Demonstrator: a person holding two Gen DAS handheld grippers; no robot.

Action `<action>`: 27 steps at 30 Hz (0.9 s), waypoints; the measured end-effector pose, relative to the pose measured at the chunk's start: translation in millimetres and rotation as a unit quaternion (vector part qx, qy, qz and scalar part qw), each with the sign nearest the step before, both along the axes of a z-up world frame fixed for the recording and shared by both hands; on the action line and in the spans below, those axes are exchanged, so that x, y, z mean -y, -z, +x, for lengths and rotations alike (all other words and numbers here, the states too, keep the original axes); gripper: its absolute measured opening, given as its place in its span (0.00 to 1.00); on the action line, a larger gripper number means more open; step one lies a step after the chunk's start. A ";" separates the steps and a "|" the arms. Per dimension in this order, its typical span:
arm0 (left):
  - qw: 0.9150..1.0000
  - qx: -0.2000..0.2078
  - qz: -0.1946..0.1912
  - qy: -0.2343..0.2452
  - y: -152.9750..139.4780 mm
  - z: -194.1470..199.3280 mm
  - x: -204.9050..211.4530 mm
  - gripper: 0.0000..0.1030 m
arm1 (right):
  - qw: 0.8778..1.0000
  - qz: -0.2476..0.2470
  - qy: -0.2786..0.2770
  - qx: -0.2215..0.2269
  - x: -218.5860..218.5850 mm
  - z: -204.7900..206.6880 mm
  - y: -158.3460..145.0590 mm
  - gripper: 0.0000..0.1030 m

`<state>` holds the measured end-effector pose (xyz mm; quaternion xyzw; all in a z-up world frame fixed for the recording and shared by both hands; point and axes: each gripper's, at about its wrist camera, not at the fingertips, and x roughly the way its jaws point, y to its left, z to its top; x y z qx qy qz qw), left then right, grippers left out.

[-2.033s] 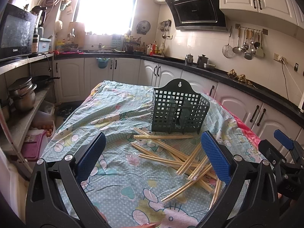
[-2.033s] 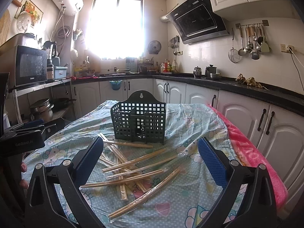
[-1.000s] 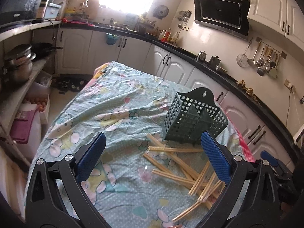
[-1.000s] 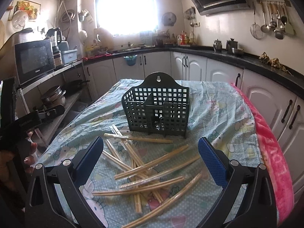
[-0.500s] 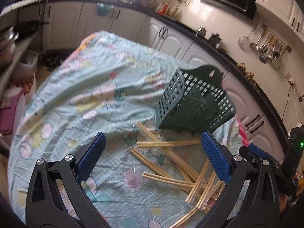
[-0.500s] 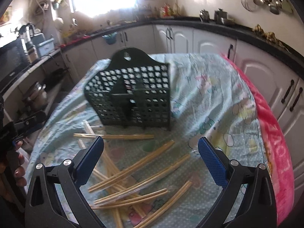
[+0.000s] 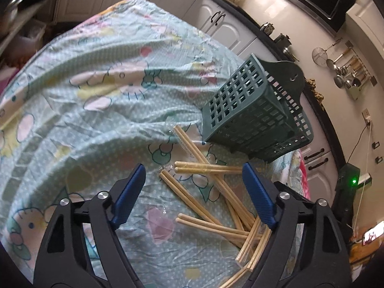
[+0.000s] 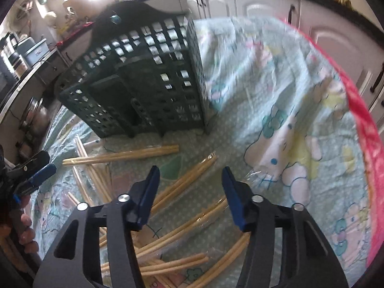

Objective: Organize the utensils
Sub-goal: 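Lower the left and right grippers onto the chopsticks and close them, then lift a chopstick in the left gripper while the right gripper lifts another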

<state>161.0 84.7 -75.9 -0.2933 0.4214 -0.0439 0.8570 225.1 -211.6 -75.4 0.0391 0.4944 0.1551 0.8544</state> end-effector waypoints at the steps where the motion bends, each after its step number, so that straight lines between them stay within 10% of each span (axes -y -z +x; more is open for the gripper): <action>1: 1.000 -0.005 -0.006 -0.001 2.8 1.1 -0.4 0.67 | 1.000 0.006 0.003 -0.007 0.6 2.2 3.1 0.45; 27: 0.998 0.010 -0.060 -0.004 6.7 7.2 -9.3 0.10 | 0.991 0.110 0.050 -0.052 38.0 34.9 4.7 0.10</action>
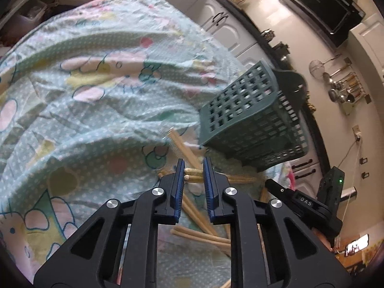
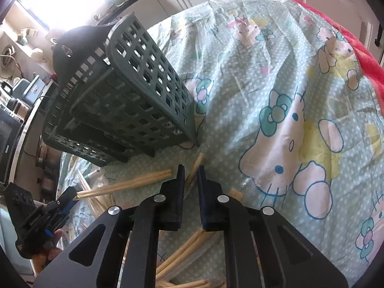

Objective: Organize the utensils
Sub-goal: 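Lift a chopstick in the left gripper while the right gripper lifts another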

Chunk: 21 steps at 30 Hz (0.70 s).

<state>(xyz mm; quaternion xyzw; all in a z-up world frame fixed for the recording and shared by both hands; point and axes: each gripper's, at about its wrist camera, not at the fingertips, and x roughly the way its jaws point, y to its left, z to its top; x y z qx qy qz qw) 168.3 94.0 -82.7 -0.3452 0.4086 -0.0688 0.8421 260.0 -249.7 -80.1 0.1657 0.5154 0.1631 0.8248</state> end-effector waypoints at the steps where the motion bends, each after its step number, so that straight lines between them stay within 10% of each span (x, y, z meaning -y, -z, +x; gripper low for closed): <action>1: 1.000 0.009 0.001 0.004 -5.8 -2.2 -0.4 0.09 | 1.000 0.004 0.001 0.007 2.9 -1.2 -4.9 0.10; 21: 0.977 0.172 0.063 0.110 -141.1 -12.1 49.8 0.03 | 0.983 0.031 -0.081 0.163 -14.3 -43.8 -122.2 0.04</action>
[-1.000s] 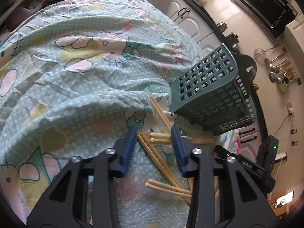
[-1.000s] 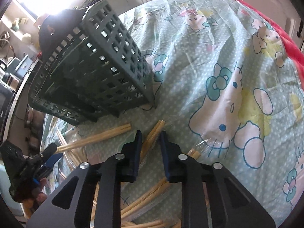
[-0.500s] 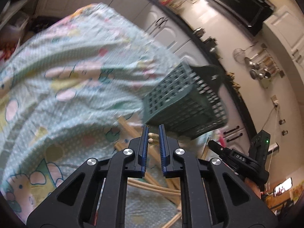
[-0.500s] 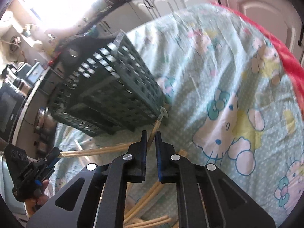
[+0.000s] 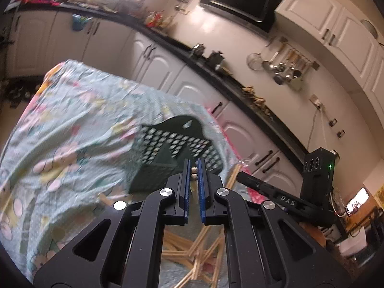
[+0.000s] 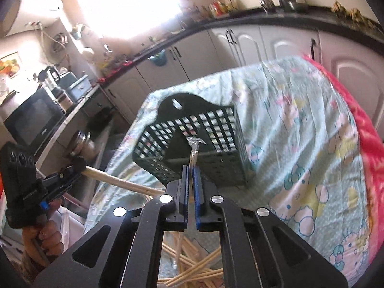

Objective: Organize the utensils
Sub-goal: 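Lift a chopstick in the left gripper while the right gripper lifts another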

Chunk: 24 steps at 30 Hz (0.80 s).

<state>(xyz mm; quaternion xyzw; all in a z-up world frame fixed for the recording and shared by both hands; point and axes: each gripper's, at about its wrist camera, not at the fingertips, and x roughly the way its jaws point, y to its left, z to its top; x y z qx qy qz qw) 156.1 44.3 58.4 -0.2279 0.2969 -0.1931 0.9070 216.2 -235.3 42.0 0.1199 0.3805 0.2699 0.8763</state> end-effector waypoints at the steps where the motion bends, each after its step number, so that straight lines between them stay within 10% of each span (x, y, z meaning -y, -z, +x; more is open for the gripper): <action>1: 1.000 0.005 0.002 0.004 -4.6 0.3 2.1 0.03 | 1.000 -0.001 -0.002 0.008 -0.9 -1.4 -5.0 0.03; 24: 0.989 0.120 0.089 -0.009 -128.7 14.6 -0.1 0.03 | 0.981 0.021 0.001 0.195 11.0 4.5 -142.0 0.01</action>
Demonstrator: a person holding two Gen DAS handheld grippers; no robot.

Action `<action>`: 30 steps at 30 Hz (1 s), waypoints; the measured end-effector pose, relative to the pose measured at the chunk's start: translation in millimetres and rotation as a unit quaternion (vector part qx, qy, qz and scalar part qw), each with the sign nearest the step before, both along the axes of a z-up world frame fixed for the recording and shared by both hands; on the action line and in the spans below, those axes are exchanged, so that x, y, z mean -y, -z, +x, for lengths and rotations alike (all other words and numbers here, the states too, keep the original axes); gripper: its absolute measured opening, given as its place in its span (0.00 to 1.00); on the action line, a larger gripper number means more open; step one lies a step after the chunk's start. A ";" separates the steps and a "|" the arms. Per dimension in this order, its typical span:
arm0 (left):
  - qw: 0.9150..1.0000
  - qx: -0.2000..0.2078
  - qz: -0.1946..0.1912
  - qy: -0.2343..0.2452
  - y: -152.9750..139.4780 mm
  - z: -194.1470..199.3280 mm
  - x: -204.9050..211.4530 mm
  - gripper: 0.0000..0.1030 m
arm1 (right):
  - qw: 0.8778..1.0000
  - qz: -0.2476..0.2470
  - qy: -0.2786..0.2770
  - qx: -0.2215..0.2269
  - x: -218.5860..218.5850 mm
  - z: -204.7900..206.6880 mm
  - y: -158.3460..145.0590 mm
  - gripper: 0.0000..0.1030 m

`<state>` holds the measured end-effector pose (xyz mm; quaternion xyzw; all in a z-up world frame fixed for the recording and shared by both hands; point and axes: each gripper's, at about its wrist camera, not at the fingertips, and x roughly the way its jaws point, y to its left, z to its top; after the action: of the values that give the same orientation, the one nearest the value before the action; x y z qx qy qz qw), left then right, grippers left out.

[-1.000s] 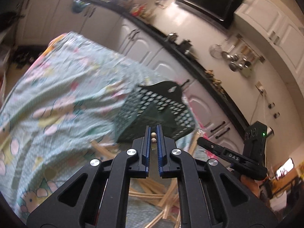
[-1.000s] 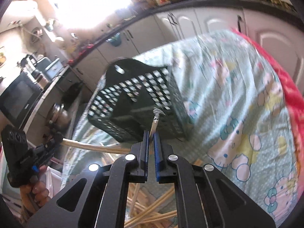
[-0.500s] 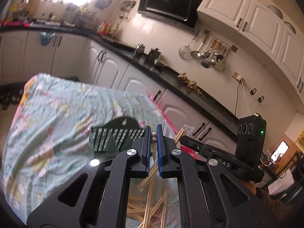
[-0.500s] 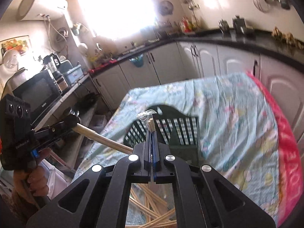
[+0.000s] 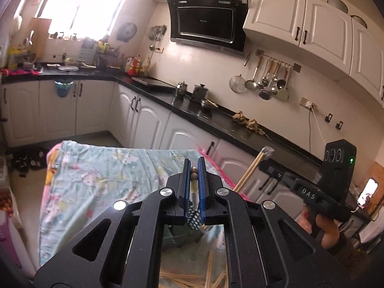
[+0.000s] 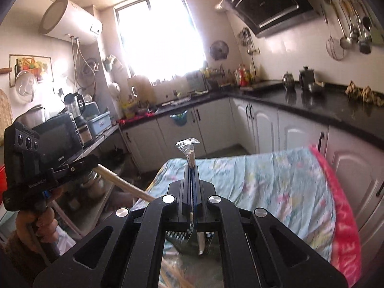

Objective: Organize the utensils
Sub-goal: 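Lift a chopstick in the left gripper while the right gripper lifts another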

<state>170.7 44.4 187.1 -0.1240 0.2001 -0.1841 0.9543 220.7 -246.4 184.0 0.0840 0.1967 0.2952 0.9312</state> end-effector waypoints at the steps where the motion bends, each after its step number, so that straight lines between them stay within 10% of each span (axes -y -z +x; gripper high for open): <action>1: 1.000 -0.001 0.003 -0.003 -0.1 1.7 -1.7 0.03 | 1.000 0.000 0.004 0.003 1.1 3.2 -1.3 0.01; 30: 0.997 -0.079 0.006 -0.021 82.9 43.9 3.7 0.09 | 0.999 -0.019 0.046 -0.022 0.3 53.2 63.1 0.09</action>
<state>214.6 40.7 104.2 -0.1368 0.2732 -0.1526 0.9399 273.9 -246.7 120.9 0.0819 0.2184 0.2468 0.9406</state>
